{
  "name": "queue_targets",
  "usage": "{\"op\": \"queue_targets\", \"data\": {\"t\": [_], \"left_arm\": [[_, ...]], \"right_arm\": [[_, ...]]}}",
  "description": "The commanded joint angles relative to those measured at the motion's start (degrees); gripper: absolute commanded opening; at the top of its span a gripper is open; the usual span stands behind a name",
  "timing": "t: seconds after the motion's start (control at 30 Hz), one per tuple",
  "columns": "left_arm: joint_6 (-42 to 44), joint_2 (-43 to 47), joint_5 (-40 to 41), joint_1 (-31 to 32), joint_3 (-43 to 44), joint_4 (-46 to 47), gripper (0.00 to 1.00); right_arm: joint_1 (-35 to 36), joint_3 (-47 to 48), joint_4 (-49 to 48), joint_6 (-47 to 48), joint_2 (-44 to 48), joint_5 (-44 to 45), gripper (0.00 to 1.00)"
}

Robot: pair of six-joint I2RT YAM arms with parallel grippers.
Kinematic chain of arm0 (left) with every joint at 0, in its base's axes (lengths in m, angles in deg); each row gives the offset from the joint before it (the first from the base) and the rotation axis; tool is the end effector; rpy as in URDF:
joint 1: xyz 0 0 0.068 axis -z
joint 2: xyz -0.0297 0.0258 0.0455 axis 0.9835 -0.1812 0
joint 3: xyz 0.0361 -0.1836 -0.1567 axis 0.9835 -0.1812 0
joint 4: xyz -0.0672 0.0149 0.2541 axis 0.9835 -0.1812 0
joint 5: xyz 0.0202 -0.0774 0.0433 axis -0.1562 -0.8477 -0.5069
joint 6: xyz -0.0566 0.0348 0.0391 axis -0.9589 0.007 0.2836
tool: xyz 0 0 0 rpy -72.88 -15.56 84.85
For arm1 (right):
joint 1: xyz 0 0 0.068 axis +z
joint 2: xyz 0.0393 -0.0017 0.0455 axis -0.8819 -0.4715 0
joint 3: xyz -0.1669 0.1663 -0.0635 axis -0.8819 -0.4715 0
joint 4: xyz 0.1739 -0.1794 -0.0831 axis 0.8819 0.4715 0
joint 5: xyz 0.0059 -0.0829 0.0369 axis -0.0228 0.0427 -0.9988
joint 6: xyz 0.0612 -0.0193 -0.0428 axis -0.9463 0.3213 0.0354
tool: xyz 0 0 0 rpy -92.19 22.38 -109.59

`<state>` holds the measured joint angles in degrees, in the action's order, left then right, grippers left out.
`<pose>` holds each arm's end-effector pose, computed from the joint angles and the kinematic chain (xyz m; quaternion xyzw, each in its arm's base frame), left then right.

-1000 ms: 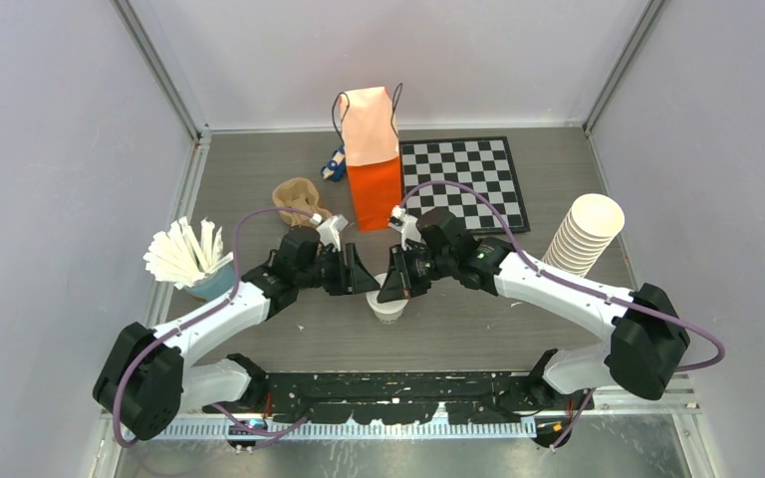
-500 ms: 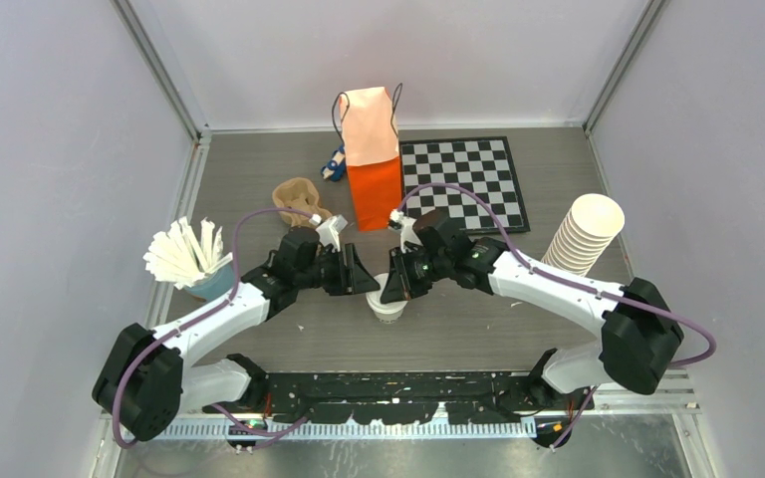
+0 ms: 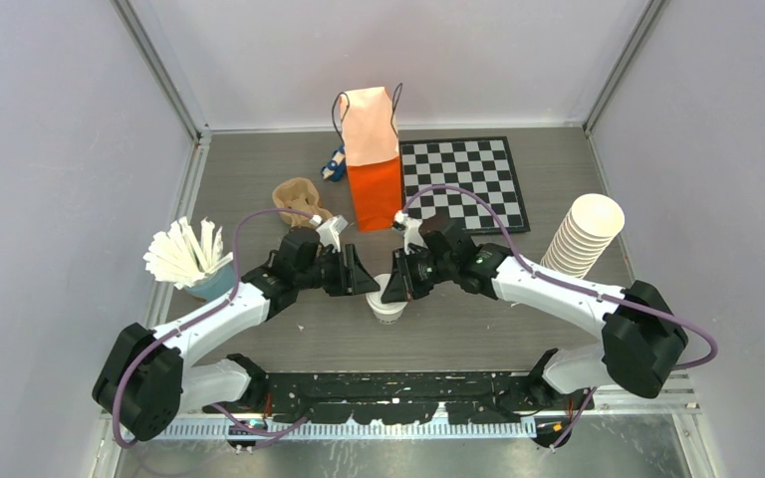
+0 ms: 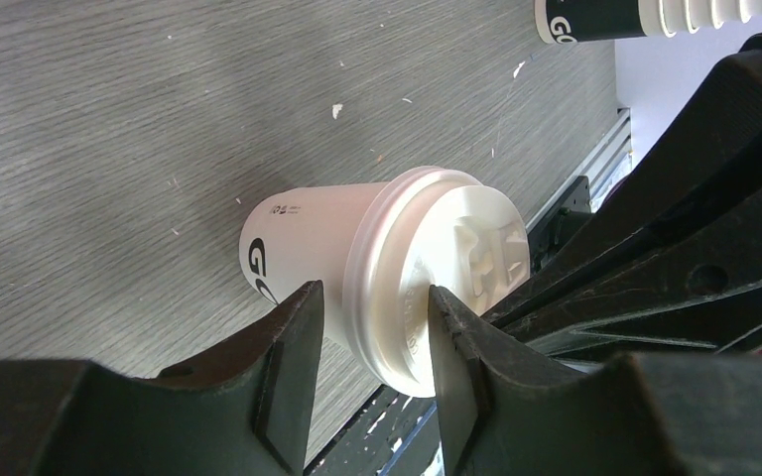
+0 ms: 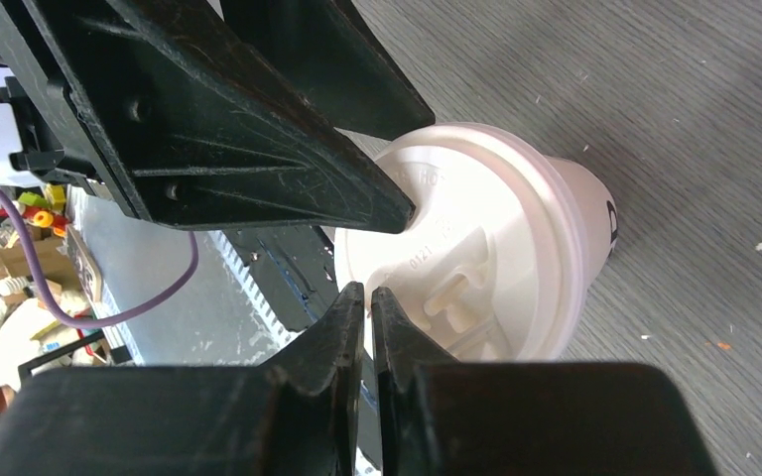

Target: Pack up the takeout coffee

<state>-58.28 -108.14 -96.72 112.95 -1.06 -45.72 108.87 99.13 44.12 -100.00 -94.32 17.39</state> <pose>0.2131 -0.1748 0.1665 0.0349 0.8679 -0.4360 0.2355 0.1966 0.2526 0.1911 -0.2172 0.8688 0.4062 0.1816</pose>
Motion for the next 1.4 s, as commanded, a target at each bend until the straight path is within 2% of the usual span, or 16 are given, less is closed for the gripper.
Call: {"op": "queue_targets", "data": {"t": [0.0, 0.93, 1.23, 1.37], "left_arm": [[1.84, -0.54, 1.87, 0.15, -1.04, -1.75, 0.44], [2.24, -2.04, 2.71, 0.18, -1.28, -2.39, 0.41], [2.26, -2.67, 2.36, 0.23, -0.8, -2.59, 0.41], [2.22, -2.67, 1.76, 0.26, -0.29, -2.51, 0.41]], "right_arm": [[-0.16, -4.97, 2.19, 1.33, -0.23, 2.43, 0.14], [-0.16, -16.34, -4.49, -2.19, 1.97, 8.02, 0.17], [-0.18, -15.01, -4.51, -2.95, 1.85, 7.24, 0.17], [-0.16, -9.56, -1.45, -2.74, 3.1, 5.75, 0.18]]}}
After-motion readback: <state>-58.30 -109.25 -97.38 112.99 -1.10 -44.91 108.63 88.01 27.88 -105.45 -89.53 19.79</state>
